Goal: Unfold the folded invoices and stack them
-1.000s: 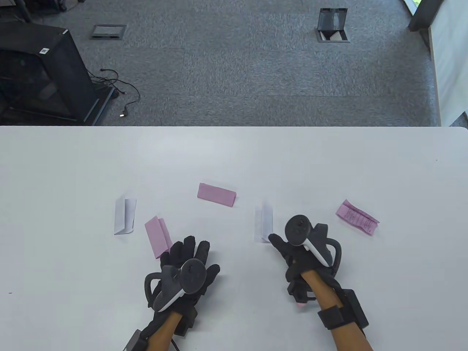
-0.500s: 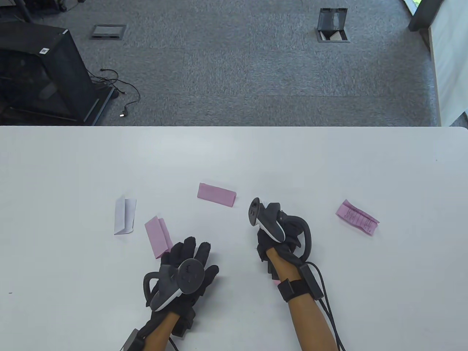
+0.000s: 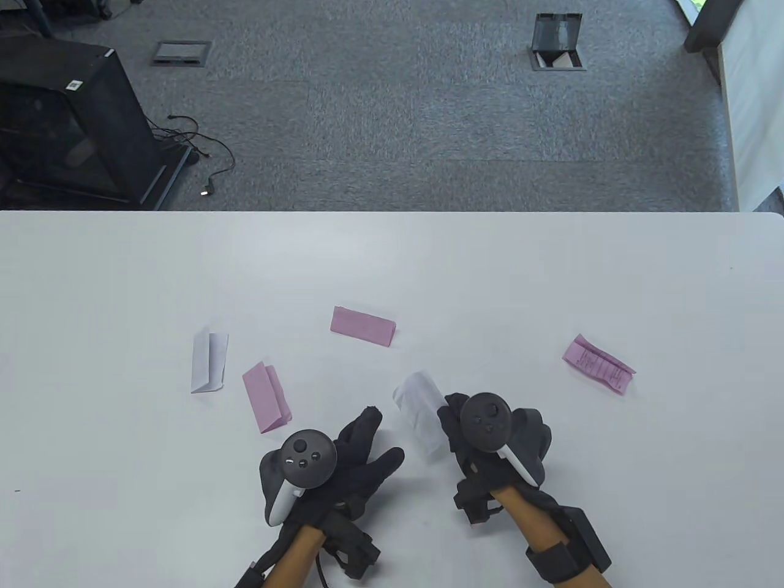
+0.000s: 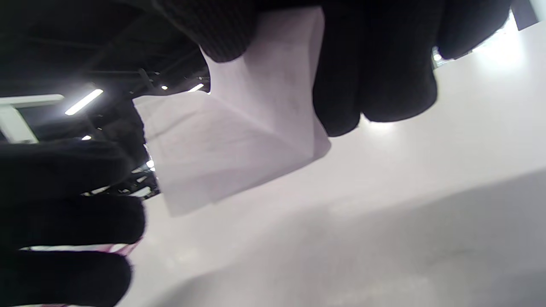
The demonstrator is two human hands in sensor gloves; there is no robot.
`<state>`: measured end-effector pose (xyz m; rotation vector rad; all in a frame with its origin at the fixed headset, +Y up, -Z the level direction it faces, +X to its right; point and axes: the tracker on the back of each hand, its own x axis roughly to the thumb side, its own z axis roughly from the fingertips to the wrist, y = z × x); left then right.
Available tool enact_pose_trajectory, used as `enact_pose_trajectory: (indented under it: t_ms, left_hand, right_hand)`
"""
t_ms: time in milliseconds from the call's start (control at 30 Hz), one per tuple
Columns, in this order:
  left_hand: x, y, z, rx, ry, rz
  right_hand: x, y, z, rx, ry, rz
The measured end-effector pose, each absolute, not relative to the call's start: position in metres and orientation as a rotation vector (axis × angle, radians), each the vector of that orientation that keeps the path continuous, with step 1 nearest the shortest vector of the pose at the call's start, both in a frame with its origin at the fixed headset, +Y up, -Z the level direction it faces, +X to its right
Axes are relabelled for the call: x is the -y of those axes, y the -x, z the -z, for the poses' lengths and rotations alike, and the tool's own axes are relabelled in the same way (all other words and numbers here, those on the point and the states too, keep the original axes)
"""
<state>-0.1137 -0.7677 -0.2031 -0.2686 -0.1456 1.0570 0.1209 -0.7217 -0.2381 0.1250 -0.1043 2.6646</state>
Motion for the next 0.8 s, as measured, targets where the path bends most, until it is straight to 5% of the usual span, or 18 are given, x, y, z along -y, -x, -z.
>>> enact_pose_trajectory:
  t_ms: [167, 800]
  left_hand:
    - [0.777, 0.105, 0.202, 0.175, 0.387, -1.178]
    - [0.794, 0.116, 0.207, 0.105, 0.353, -1.427]
  right_hand:
    - [0.729, -0.128, 0.216, 0.154, -0.177, -2.54]
    - [0.735, -0.121, 0.203, 0.126, -0.344, -2.355]
